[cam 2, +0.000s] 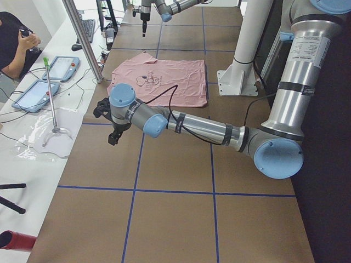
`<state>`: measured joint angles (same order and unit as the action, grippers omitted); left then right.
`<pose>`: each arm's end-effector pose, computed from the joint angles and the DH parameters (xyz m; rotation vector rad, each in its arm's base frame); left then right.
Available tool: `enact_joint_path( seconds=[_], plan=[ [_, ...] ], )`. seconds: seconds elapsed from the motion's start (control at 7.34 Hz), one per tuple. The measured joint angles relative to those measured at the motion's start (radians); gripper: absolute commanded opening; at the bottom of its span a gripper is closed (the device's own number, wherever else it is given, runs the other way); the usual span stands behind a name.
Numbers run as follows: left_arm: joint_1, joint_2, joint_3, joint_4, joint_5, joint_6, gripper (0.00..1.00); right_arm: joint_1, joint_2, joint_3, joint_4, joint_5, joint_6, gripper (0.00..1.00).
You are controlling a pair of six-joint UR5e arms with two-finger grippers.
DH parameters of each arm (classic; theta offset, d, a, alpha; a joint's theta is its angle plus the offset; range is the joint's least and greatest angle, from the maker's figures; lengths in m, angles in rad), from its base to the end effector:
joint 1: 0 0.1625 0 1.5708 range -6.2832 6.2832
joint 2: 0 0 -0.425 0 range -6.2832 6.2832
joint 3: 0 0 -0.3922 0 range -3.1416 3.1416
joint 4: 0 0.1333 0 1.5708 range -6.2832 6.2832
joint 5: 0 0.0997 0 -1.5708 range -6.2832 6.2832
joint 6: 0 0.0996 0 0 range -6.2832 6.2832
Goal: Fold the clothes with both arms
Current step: 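Move the right gripper over the sleeve nearest it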
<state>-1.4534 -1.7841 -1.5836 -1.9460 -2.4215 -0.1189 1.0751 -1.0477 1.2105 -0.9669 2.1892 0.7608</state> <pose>0.0113 -0.5943 0.4877 0.4631 0.8850 0.2542 -0.2795 -0.6758 0.4564 0.2541 -0.9088 0.0082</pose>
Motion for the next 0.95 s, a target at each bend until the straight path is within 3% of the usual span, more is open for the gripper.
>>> enact_joint_path(
  seconds=[0.41, 0.95],
  plan=[
    [0.009, 0.001, 0.003, -0.032, 0.001, -0.015, 1.00, -0.104, 0.063, -0.055, 0.015, -0.095, 0.062, 0.94],
    [0.009, 0.006, -0.003, -0.034, -0.005, -0.018, 1.00, -0.137, 0.074, -0.094, 0.007, -0.130, 0.059, 0.91]
  ],
)
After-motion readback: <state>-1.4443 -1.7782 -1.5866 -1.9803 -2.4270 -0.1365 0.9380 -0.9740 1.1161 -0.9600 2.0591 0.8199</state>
